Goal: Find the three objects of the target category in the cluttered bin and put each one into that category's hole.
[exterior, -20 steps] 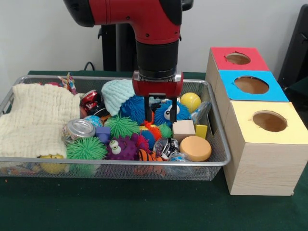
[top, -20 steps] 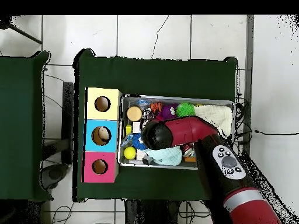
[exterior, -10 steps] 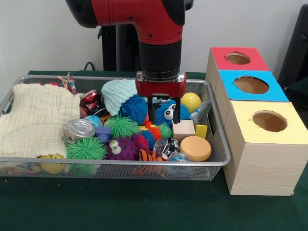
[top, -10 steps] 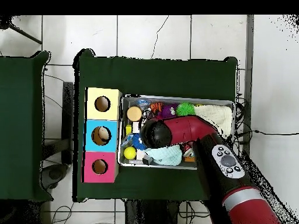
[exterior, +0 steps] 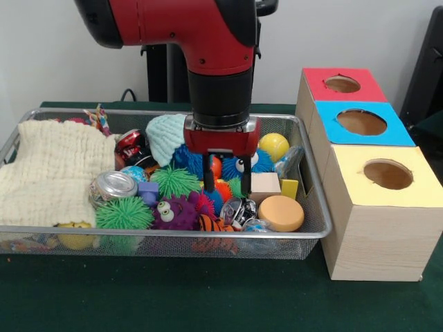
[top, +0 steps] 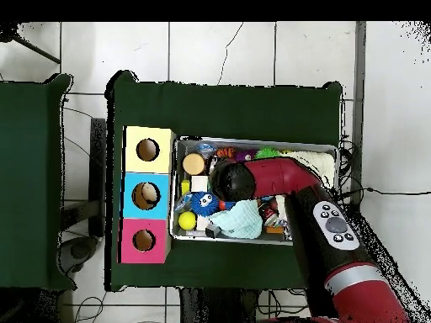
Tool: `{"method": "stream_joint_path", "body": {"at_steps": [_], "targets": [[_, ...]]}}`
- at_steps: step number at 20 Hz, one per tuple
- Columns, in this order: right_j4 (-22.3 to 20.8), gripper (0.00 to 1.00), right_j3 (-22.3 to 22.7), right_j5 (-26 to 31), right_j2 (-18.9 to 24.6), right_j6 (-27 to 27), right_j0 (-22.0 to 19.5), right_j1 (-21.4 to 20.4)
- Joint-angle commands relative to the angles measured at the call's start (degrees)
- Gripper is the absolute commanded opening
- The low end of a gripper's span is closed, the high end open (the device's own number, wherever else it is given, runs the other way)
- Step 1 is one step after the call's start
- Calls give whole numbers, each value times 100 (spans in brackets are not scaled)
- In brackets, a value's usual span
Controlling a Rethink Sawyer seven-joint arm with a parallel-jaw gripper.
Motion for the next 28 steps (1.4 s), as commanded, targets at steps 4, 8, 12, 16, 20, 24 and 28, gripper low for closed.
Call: {"method": "stream_joint_path", "body": {"at_steps": [4, 8, 12, 16, 20, 24, 28], "targets": [[69, 100, -736, 511, 172, -553, -190, 442], [-14, 100, -1005, 521, 131, -588, -133, 628], [-100, 100, -1122, 450, 68, -567, -80, 732], [-170, 100, -1321, 402, -26, -472, 24, 890], [-240, 100, -1465, 332, -132, -356, 144, 1006], [-264, 100, -1501, 337, -200, -267, 223, 1010], [-233, 100, -1631, 378, -221, -251, 280, 1073]]}}
